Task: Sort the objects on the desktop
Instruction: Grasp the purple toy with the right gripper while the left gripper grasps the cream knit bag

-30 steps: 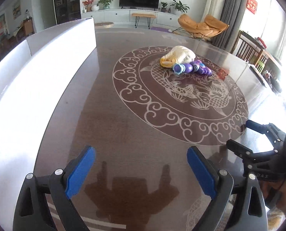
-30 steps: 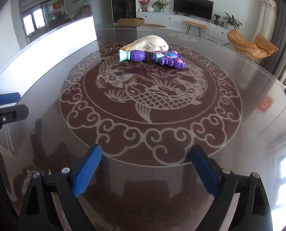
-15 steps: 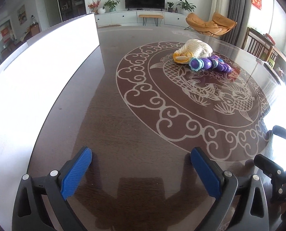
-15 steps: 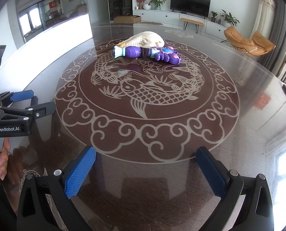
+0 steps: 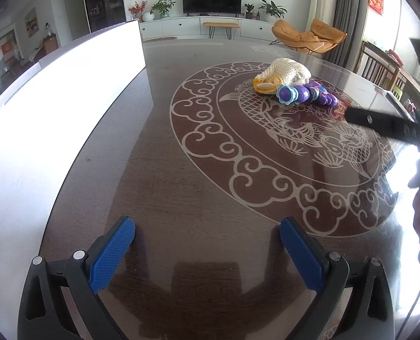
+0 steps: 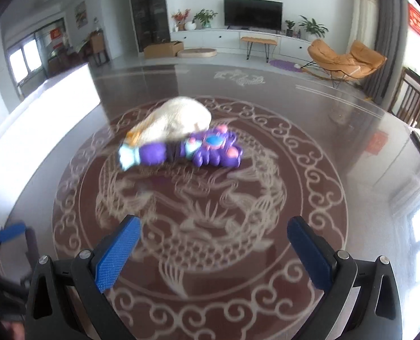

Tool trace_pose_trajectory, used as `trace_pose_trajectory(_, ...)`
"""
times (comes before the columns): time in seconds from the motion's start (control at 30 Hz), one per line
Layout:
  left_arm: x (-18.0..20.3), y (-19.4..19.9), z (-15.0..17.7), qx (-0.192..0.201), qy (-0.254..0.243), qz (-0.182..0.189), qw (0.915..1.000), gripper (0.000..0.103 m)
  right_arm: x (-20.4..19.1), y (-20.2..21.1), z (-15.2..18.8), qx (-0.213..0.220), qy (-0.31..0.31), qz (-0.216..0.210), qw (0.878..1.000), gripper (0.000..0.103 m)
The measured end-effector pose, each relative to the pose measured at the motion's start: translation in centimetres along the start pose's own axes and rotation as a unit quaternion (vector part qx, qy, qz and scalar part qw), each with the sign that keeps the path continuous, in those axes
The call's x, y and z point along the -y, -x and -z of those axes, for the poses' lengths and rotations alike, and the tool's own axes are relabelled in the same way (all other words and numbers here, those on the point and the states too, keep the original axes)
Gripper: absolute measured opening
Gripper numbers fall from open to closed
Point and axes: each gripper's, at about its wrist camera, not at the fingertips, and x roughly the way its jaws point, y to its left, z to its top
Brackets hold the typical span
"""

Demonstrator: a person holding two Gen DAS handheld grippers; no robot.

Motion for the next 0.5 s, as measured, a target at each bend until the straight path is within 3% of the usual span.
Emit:
trace_pose_trajectory(0.1, 0.1, 0.1, -0.2, 0.000, 0.000, 0.000, 1.0000, 0.103, 1.1, -2.9, -4.2, -0.010, -0.104, 0.001, 0.995, 0.103)
trace_pose_trajectory(0.2, 0.1, 0.1, -0.2, 0.000, 0.000, 0.000, 1.0000, 0.103, 0.7, -5.9, -5.9, -0.044, -0.148, 0.023, 0.988, 0.103)
trace_pose_trajectory(0.37, 0.2, 0.1, -0.3, 0.000, -0.001, 0.000, 1.0000, 0.103, -2.3, -8.1, -5.2, -0.057, -0.069, 0.067, 0.994, 0.102)
trace_pose_trajectory(0.5, 0.5, -0.3, -0.6, -0.001, -0.001, 0.001, 1.0000, 0.103, -1.2, -6.7, -2.4, -0.042, -0.049, 0.083, 0.995, 0.101)
